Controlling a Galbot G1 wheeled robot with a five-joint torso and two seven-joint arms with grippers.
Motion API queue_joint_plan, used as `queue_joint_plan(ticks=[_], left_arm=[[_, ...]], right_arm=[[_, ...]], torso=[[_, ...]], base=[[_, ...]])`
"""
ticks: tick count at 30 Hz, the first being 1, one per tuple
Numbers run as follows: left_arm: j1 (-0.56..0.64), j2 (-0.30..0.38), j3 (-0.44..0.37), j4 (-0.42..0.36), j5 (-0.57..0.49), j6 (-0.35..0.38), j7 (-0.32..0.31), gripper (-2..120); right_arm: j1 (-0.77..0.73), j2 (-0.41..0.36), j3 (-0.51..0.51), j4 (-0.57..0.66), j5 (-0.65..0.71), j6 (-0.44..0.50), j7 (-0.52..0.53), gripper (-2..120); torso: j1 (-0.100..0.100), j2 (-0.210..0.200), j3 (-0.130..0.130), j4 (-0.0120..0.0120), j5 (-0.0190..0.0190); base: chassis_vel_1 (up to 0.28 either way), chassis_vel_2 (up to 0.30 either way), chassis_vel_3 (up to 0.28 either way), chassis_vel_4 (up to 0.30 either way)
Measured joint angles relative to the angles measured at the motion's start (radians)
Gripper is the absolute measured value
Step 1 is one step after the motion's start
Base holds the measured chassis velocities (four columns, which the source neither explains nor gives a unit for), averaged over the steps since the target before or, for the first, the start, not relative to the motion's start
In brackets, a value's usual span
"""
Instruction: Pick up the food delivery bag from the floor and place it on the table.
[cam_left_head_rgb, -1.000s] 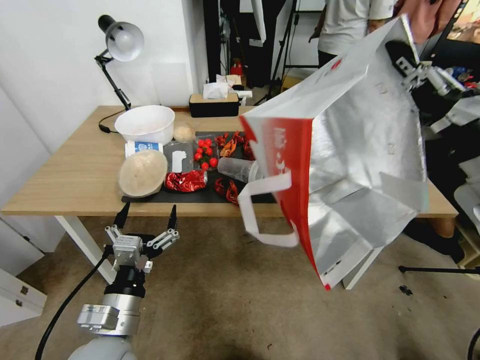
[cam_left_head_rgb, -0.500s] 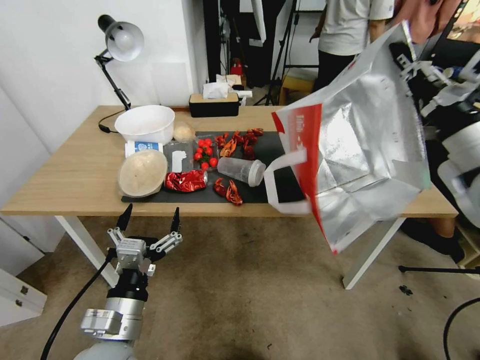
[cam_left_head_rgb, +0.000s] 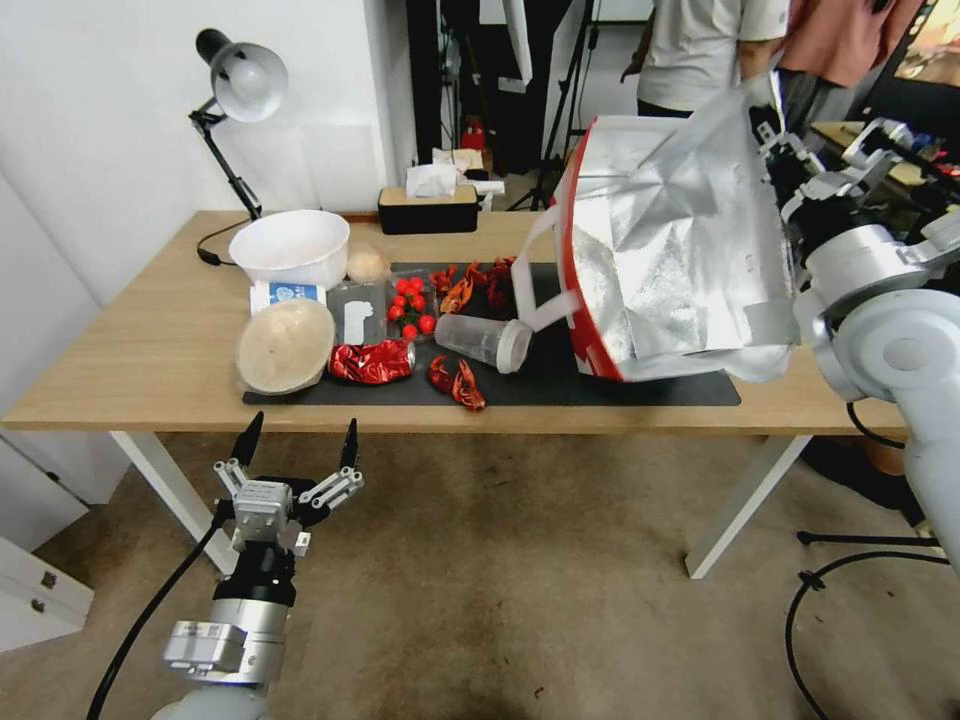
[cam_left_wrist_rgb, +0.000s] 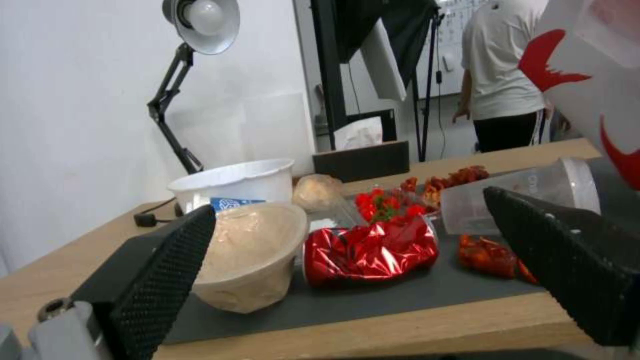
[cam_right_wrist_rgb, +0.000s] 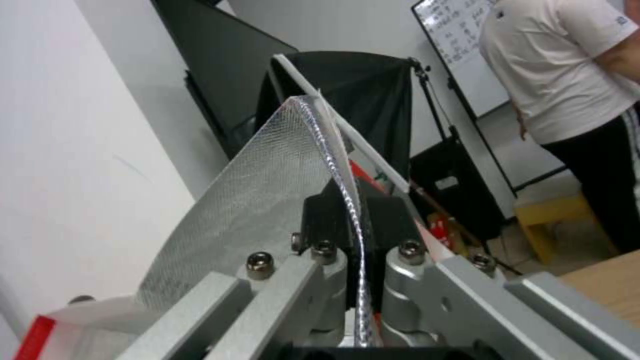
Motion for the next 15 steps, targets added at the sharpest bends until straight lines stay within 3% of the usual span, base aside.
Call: queue_joint_plan(ticks=[10,15], left_arm=[[-0.004,0.004,0.008,0.011,0.005,-0.002,0.002,100],[-0.005,0.008,0.009,0.012,0.005,-0.003,0.002,100]], right_arm=[[0.016,-0.009,-0.010,-0.076,-0.039,-0.018,-0.006,4],[0.018,-0.021,-0.010,-0.106,-0.048,-0.024,-0.022,24]], torso=[[0.000,0.000,0.000,0.0000,0.0000],[0.000,0.000,0.000,0.0001,0.0001]], base=[[0.000,0.000,0.000,0.000],[0.000,0.000,0.000,0.000]])
